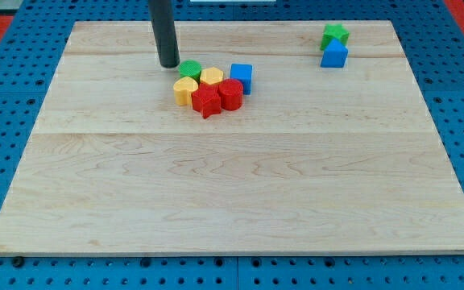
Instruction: Push the green star above the yellow hexagon
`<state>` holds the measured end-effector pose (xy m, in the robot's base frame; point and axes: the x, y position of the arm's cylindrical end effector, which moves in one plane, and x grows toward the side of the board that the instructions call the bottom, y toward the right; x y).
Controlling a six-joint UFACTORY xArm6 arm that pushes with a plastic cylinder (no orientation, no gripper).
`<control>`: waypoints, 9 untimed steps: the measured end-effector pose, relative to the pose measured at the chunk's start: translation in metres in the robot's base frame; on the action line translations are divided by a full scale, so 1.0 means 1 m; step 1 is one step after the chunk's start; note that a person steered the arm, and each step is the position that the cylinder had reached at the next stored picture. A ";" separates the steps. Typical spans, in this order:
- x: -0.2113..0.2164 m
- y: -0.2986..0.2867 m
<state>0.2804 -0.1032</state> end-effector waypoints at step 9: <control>-0.042 0.332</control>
<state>0.2380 0.2287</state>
